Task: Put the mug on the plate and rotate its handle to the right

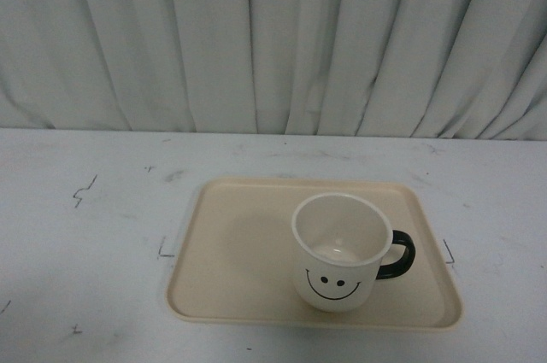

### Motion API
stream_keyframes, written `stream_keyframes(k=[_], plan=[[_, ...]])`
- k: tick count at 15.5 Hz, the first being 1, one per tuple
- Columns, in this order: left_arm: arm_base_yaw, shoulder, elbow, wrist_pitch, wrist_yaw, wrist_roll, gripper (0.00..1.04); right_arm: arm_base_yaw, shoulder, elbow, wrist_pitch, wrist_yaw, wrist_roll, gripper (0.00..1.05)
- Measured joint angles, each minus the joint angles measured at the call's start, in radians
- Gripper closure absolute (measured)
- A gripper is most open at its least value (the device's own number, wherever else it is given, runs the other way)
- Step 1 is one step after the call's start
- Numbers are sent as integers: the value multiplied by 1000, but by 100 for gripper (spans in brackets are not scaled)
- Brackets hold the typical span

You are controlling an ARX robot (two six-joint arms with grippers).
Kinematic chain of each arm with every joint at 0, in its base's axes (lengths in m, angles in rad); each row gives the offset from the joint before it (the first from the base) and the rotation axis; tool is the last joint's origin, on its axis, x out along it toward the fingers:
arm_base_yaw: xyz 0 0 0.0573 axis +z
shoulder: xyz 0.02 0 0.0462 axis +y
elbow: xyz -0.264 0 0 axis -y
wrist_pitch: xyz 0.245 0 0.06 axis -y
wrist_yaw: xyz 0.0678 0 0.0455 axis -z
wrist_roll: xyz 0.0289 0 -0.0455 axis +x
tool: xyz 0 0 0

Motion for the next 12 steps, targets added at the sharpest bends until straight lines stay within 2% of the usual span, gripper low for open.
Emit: stream_keyframes(k=[1, 2, 5, 12], plan=[[0, 0, 0, 0, 0, 0, 7, 0, -31, 0, -46, 0, 0, 103], [0, 0, 0, 0, 0, 0, 7, 0, -129, 0, -182, -2, 0, 103], [0, 0, 0, 0, 1, 0, 7, 0, -173, 0, -185, -2, 0, 103], [0, 0, 0, 0, 0, 0, 7, 0, -174, 0, -183, -2, 0, 18]])
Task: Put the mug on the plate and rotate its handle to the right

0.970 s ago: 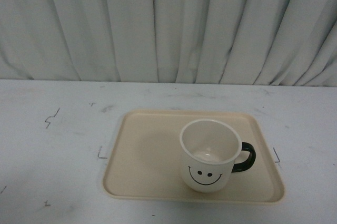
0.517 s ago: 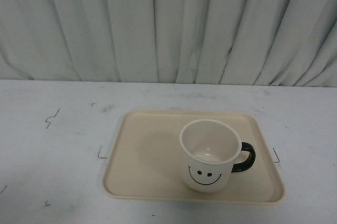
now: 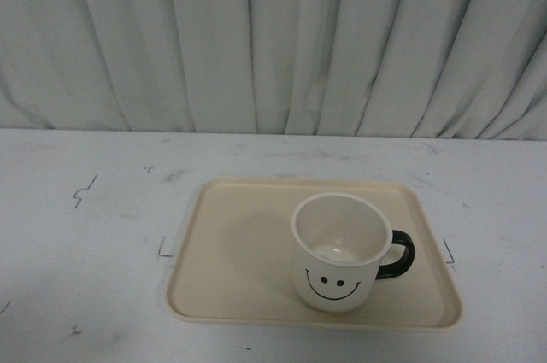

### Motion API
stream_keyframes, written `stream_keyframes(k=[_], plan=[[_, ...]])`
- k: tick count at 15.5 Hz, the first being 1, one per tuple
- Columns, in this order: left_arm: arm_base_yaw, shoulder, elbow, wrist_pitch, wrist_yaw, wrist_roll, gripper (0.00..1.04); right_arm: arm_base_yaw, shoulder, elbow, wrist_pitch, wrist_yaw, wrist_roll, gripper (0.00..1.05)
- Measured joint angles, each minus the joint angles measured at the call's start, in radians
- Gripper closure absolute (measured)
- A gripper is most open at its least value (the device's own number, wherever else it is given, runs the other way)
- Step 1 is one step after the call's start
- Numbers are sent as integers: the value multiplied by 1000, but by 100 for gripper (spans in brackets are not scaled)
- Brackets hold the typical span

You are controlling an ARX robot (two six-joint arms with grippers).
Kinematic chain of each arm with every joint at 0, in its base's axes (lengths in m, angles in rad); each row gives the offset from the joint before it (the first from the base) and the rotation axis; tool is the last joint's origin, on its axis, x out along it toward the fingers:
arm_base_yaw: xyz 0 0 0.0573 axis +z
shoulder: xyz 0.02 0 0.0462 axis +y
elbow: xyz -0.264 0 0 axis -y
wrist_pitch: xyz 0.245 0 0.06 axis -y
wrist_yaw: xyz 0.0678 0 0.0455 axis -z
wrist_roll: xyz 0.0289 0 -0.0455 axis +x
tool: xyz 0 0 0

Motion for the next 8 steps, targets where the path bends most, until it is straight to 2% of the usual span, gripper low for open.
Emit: stream_keyframes(k=[1, 8], plan=[[0, 0, 0, 0, 0, 0, 7, 0, 0, 0, 0, 0, 0, 5], [0, 0, 0, 0, 0, 0, 7, 0, 0, 0, 0, 0, 3, 6]])
